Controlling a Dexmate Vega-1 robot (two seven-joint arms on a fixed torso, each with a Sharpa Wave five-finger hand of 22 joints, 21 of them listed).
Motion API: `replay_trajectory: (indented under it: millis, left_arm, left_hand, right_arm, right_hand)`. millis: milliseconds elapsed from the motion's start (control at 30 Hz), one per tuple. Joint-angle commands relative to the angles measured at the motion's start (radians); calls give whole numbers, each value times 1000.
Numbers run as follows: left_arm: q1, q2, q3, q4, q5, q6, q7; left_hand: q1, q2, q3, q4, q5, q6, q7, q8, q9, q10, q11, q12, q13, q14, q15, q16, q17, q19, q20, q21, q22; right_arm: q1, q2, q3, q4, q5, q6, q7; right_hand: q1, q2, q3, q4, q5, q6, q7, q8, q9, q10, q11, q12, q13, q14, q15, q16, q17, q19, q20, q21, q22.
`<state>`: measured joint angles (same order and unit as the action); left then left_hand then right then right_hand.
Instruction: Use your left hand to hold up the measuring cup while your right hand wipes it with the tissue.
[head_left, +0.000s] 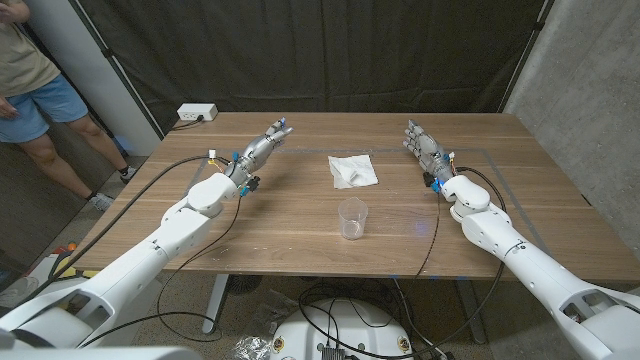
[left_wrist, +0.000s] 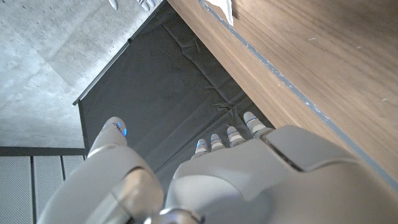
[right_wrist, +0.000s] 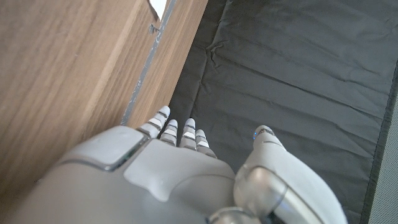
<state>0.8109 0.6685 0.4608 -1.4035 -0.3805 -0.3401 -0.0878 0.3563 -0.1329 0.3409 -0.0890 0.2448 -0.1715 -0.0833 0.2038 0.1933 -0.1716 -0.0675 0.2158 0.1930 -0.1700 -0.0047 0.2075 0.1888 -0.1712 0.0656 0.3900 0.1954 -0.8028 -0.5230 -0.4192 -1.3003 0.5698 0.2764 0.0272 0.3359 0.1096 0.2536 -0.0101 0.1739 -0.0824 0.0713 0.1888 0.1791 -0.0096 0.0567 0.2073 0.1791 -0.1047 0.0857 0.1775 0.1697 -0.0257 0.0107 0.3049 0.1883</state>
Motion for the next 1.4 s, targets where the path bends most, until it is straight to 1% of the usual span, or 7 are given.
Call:
replay_trajectory:
  millis: [33, 200, 367, 500, 967, 1167, 1400]
  left_arm:
    - [33, 53, -1, -62, 45, -28, -18]
    - [47, 75, -3, -93, 62, -36, -24]
    - [66, 95, -8, -126, 82, -39, -21]
    - [83, 107, -11, -148, 102, -43, -12]
    - [96, 137, 7, -202, 165, -38, -33]
    - [72, 138, 28, -195, 185, -49, -75]
    - [54, 127, 48, -173, 198, -77, -105]
  left_hand:
    - [17, -13, 0, -12, 11, -251, 10, 9, 5, -146, 11, 8, 5, -43, 7, 5, 3, -19, 10, -3, 2]
    - [53, -33, -15, -37, 27, -188, 34, 32, 6, -140, 17, 9, 6, -39, 8, 2, 4, -13, 12, -5, 3]
    - [62, -37, -19, -42, 32, -188, 46, 31, 7, -138, 20, 10, 6, -40, 8, 1, 4, -13, 14, -7, 3]
    - [73, -41, -26, -49, 38, -172, 65, 36, 8, -135, 22, 11, 7, -37, 10, 1, 5, -11, 17, -8, 4]
    - [91, -47, -43, -59, 50, -200, 81, 22, 10, -141, 37, 8, 8, -42, 15, -3, 6, -14, 13, -12, 5]
    - [96, -49, -51, -62, 55, -191, 84, 25, 11, -146, 39, 6, 9, -50, 17, -6, 7, -14, 7, -14, 5]
    - [103, -53, -72, -65, 64, -233, 90, 7, 13, -159, 48, 2, 10, -59, 23, -9, 9, -20, 10, -19, 6]
  right_arm:
    - [3, -6, -22, -29, -49, -11, -26]
    - [2, -9, -31, -41, -69, -12, -36]
    - [-3, -17, -36, -58, -85, -18, -44]
    - [-10, -29, -37, -77, -100, -24, -54]
    - [-36, -57, -39, -125, -126, -73, -91]
    - [-40, -66, -40, -142, -133, -94, -101]
    - [-50, -78, -36, -168, -141, -112, -118]
  right_hand:
    - [10, -5, 0, -8, 3, -4, -2, 3, 4, 5, 2, 6, 5, 0, 4, 4, 3, -4, 7, -5, 2]
    - [10, -5, -1, -9, 3, -4, -3, 3, 4, 6, 2, 6, 5, 2, 2, 5, 3, -2, 6, -6, 3]
    - [8, -8, -3, -10, 3, -2, -3, 3, 4, 12, 2, 8, 5, 4, 1, 5, 3, -1, 5, -7, 3]
    - [6, -12, -6, -11, 3, -1, -4, 3, 4, 15, 1, 9, 5, 6, 0, 6, 3, 1, 4, -7, 3]
    - [-4, -29, -19, -12, 3, 3, 0, 4, 4, 19, 1, 9, 5, 8, 0, 6, 4, 3, 4, -10, 3]
    - [-8, -35, -23, -13, 4, 2, 0, 3, 4, 17, 2, 8, 5, 7, -1, 5, 4, 3, 3, -11, 3]
    - [-12, -40, -28, -13, 5, 2, 3, 3, 4, 17, 2, 7, 5, 6, -1, 5, 4, 3, 3, -13, 3]
